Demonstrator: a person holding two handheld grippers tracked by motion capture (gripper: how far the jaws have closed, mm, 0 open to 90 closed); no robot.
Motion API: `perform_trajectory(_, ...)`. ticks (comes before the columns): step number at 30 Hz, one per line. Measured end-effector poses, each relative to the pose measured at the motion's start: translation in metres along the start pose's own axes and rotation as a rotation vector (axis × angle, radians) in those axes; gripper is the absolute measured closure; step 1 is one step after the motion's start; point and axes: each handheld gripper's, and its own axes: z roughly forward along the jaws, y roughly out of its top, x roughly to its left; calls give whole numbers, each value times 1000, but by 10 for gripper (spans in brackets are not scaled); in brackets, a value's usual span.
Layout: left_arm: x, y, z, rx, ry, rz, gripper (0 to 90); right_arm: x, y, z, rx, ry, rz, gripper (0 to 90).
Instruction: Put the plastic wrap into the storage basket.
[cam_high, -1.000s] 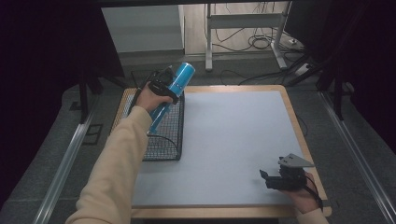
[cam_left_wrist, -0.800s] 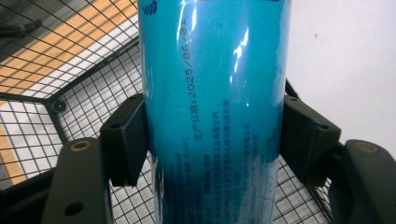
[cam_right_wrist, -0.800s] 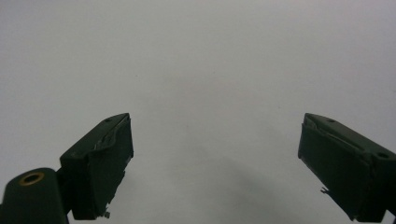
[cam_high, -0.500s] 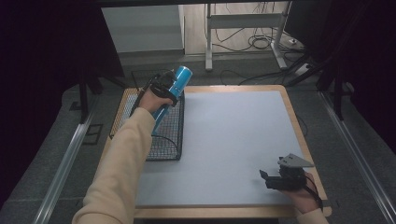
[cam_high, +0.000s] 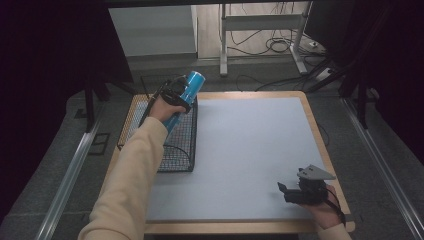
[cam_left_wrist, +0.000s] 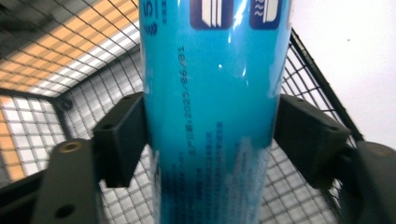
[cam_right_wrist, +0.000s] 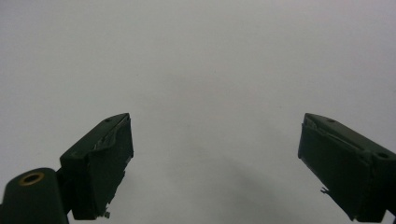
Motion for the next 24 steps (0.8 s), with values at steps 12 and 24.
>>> perform_trajectory(12, -2, -16, -29, -97, -33, -32, 128, 0, 0, -1, -2, 2, 0, 104)
perform_trajectory(24, -33, -48, -75, -244, -165, 29, 150, 2, 1, -3, -9, -3, -3, 104)
